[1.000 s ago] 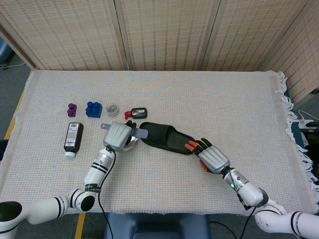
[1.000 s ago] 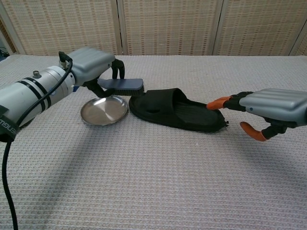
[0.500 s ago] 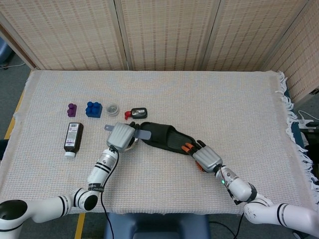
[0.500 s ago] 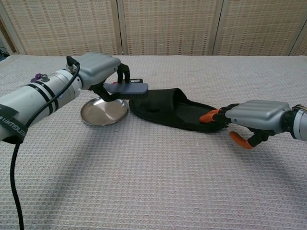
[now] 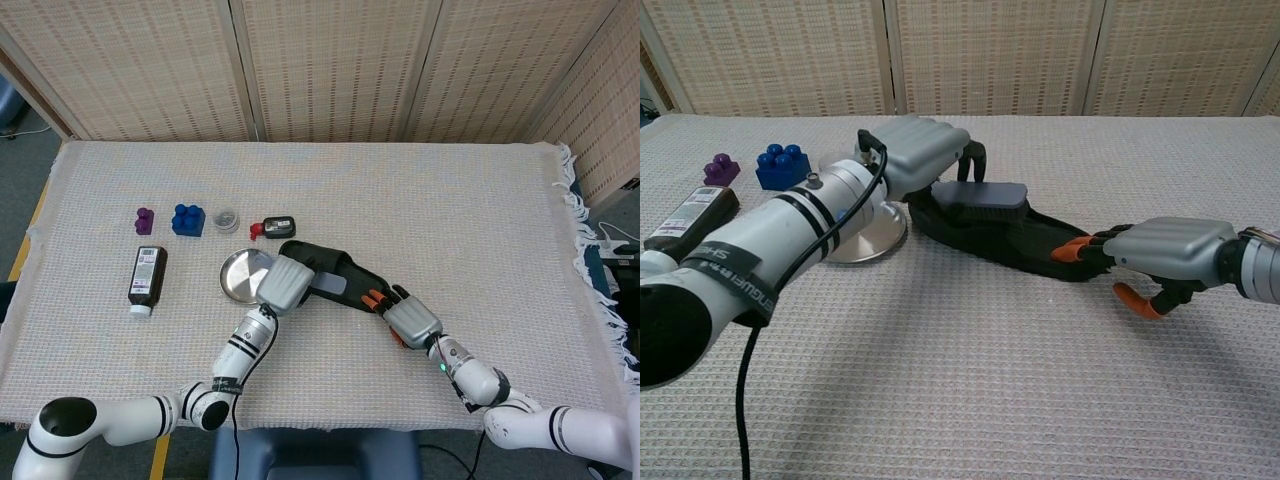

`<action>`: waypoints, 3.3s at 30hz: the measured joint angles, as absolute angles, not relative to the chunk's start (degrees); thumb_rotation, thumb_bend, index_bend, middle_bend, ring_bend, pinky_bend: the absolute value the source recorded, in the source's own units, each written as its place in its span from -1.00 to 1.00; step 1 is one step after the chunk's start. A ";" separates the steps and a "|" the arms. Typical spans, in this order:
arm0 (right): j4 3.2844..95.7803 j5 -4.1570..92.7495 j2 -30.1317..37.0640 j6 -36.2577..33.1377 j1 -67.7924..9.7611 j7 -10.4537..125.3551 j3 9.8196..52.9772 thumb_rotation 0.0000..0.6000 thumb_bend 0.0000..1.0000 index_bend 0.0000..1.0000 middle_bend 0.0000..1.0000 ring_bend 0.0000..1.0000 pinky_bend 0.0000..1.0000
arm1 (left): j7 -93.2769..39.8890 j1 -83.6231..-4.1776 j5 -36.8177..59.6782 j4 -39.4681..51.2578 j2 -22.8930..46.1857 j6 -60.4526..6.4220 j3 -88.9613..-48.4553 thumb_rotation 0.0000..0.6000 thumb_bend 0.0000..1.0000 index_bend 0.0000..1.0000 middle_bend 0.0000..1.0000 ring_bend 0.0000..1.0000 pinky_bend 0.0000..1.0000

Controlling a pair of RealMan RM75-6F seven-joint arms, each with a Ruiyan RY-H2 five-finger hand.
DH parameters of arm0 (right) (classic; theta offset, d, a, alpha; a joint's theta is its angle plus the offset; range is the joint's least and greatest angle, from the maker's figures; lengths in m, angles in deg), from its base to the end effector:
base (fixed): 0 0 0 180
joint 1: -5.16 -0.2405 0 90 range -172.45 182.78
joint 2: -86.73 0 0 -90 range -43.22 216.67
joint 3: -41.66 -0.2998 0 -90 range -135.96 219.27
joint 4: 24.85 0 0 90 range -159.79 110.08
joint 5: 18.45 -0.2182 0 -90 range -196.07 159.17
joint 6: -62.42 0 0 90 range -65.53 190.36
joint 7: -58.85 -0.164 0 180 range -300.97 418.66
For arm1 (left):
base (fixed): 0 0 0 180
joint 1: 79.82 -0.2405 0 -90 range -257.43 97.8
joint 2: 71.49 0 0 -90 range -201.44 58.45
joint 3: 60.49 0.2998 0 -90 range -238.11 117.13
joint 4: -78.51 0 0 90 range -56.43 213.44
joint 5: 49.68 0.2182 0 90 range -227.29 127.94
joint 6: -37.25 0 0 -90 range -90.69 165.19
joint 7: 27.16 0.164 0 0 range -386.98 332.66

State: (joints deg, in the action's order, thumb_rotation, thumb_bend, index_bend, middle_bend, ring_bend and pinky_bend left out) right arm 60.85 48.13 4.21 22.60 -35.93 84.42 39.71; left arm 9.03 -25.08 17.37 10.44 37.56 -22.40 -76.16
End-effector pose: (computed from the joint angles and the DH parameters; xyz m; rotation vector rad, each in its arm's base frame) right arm -0.2365 -0.3494 -0.0454 2.2095 -0.8700 0.5063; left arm -0.0531 0.4135 -0.1129 -1.9120 -0.5104 -1.0156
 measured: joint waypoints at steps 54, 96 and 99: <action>62.82 51.99 7.76 18.56 -35.83 80.37 42.68 1.00 0.44 -1.00 -1.00 -1.00 -1.00 | 2.59 -22.86 20.37 36.70 46.25 -19.94 -77.00 1.00 -0.16 -0.11 0.03 0.67 1.00; 77.21 65.16 24.38 0.61 -27.03 68.28 40.20 1.00 -0.13 -1.00 -1.00 -1.00 -1.00 | 12.38 -35.79 20.87 27.38 37.52 -24.34 -68.85 1.00 -0.16 -0.26 -0.09 0.67 1.00; 76.94 64.99 24.05 1.01 -27.05 68.60 39.96 1.00 -0.13 -1.00 -1.00 -1.00 -1.00 | 12.53 -35.76 21.07 27.10 37.47 -24.41 -68.97 1.00 -0.16 -0.46 -0.24 0.67 1.00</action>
